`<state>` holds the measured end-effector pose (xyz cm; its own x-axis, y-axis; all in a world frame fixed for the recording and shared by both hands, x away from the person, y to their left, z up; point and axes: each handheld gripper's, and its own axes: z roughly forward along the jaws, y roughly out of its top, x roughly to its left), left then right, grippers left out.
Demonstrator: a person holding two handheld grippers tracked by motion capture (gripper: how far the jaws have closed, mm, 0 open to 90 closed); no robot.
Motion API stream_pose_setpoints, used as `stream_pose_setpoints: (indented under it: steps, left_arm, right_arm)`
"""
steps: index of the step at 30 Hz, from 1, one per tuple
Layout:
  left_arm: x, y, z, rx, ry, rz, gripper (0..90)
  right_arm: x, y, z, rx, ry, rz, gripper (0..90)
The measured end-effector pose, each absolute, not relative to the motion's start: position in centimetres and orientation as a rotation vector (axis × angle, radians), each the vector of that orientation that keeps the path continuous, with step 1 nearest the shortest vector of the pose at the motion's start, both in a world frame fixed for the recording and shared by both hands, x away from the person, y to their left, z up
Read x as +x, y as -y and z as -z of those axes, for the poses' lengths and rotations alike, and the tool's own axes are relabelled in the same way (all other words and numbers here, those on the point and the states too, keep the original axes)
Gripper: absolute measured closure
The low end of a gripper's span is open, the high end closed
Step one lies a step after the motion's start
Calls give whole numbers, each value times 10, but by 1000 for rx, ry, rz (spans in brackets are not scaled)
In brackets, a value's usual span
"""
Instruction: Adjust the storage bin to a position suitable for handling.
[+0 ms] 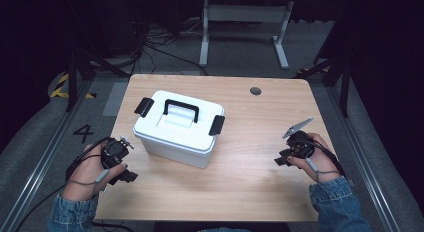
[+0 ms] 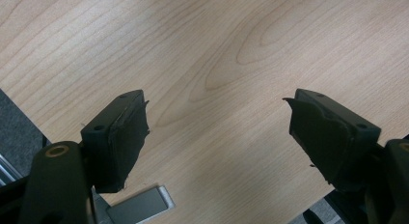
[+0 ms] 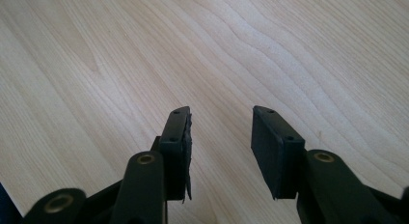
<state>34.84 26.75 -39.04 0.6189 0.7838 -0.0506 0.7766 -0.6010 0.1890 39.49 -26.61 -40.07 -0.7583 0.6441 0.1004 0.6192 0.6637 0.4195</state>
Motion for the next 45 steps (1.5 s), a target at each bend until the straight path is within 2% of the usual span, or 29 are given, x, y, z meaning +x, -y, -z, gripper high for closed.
stream_pose_setpoints:
  steps: [15,31,45]
  left_arm:
    - [348,-267,389,2638,-1250,-60,217]
    - [347,-269,388,2621,-1248,-66,217]
    - [347,-272,389,2589,-1253,-63,198]
  right_arm:
    - [389,249,382,928,-2810,-777,575]
    - [405,211,329,862,-2803,-874,543]
    - [427,164,297,750,-2799,-952,527]
